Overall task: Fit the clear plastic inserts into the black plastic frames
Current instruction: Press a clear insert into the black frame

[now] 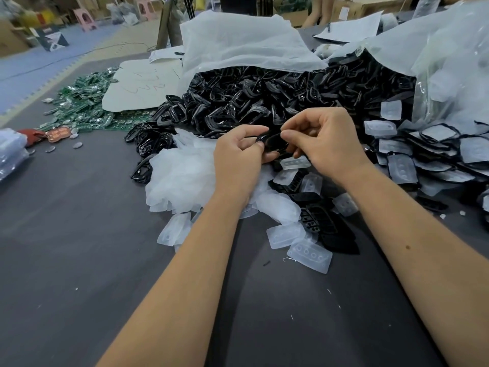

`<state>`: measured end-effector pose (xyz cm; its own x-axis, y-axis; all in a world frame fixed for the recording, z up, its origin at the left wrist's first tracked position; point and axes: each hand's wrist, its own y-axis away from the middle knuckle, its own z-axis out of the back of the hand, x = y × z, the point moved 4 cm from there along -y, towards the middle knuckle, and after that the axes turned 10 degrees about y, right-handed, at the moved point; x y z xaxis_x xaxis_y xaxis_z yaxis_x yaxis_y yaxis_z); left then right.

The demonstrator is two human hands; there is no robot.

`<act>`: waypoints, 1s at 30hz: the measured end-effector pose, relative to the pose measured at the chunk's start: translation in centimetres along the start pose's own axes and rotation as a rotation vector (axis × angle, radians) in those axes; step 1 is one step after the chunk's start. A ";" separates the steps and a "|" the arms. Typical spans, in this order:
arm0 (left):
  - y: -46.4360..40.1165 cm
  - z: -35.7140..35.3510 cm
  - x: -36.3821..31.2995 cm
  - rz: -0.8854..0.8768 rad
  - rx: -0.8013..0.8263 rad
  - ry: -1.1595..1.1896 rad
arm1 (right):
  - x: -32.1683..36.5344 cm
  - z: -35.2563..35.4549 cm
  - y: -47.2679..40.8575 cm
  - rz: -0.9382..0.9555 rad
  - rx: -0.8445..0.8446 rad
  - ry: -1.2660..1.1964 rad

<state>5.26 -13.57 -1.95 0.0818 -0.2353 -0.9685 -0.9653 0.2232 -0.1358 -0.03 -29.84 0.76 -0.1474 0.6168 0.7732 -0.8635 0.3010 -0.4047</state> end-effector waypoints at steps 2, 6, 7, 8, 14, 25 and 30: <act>-0.1 0.0 0.0 0.008 0.000 0.023 | 0.0 0.1 0.0 -0.012 -0.018 -0.008; -0.1 -0.1 0.0 0.017 0.022 0.049 | -0.4 0.1 0.1 -0.104 -0.101 0.011; -0.1 -0.1 0.0 0.022 0.029 0.048 | -0.6 0.1 0.2 -0.136 -0.122 0.016; -0.1 -0.1 0.1 0.029 0.033 0.050 | -0.7 0.1 0.2 -0.162 -0.137 0.019; -0.1 -0.1 -0.1 0.044 0.044 0.085 | -1.2 -0.1 0.4 -0.223 -0.132 0.112; 0.0 0.0 -0.1 -0.078 0.044 0.064 | -0.6 -1.5 0.6 -0.253 0.133 -0.314; -0.1 0.1 -0.4 -0.117 0.047 0.056 | -0.9 -1.2 0.4 -0.264 0.157 -0.340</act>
<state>5.33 -13.42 -1.59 0.1778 -0.3144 -0.9325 -0.9373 0.2346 -0.2579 0.33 -29.40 -0.70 -0.0401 0.2521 0.9669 -0.9514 0.2860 -0.1140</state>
